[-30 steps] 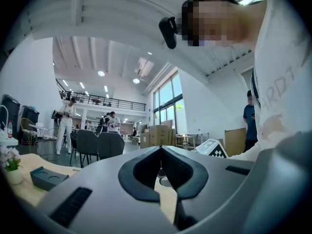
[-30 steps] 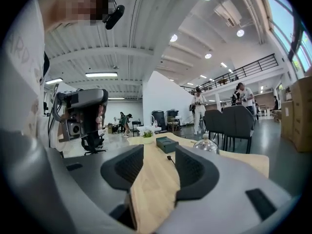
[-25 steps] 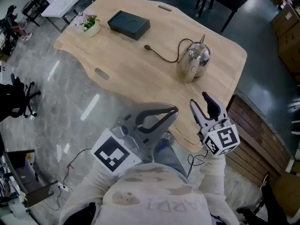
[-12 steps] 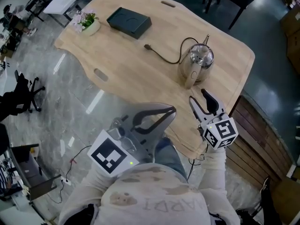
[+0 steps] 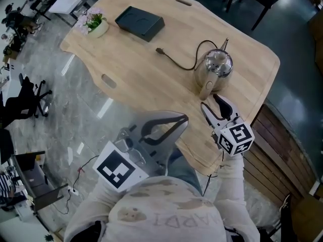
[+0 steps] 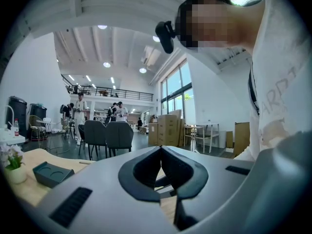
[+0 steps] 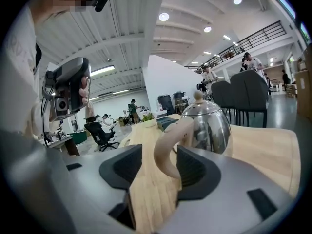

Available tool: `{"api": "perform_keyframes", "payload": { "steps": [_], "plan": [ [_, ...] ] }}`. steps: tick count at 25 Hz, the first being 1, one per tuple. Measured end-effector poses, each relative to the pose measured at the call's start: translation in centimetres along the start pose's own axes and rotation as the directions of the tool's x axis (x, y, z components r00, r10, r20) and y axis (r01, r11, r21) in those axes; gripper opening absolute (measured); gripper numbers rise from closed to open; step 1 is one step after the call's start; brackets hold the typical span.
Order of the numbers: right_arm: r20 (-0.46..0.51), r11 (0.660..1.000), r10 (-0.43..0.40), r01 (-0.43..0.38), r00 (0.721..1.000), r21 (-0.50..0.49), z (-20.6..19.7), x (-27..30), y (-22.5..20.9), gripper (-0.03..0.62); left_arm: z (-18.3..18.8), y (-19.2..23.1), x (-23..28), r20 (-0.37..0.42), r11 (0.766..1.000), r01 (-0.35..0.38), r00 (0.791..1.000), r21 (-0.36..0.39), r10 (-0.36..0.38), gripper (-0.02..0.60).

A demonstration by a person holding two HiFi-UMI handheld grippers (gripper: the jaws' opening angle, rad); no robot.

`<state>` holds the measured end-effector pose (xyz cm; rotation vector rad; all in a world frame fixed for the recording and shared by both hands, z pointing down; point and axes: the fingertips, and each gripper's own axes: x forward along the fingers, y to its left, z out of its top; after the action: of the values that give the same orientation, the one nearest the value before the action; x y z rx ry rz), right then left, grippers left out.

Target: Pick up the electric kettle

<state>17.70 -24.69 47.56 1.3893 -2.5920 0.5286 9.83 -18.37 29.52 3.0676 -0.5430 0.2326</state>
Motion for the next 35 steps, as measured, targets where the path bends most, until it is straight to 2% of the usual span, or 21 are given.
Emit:
{"api": "perform_keyframes", "payload": {
  "steps": [19,35],
  "plan": [
    [-0.044,0.993,0.114,-0.114,0.993,-0.006,-1.3,3.9,-0.1,0.204,-1.3,1.7,0.8,-0.046,0.998,-0.065,0.997,-0.011,0.065,0.012],
    [-0.053,0.987,0.162,-0.163,0.985,-0.009,-1.5,6.4,0.6,0.204,-2.0,3.1,0.9,-0.058,0.996,-0.091,0.994,-0.022,0.089,0.012]
  ]
}}
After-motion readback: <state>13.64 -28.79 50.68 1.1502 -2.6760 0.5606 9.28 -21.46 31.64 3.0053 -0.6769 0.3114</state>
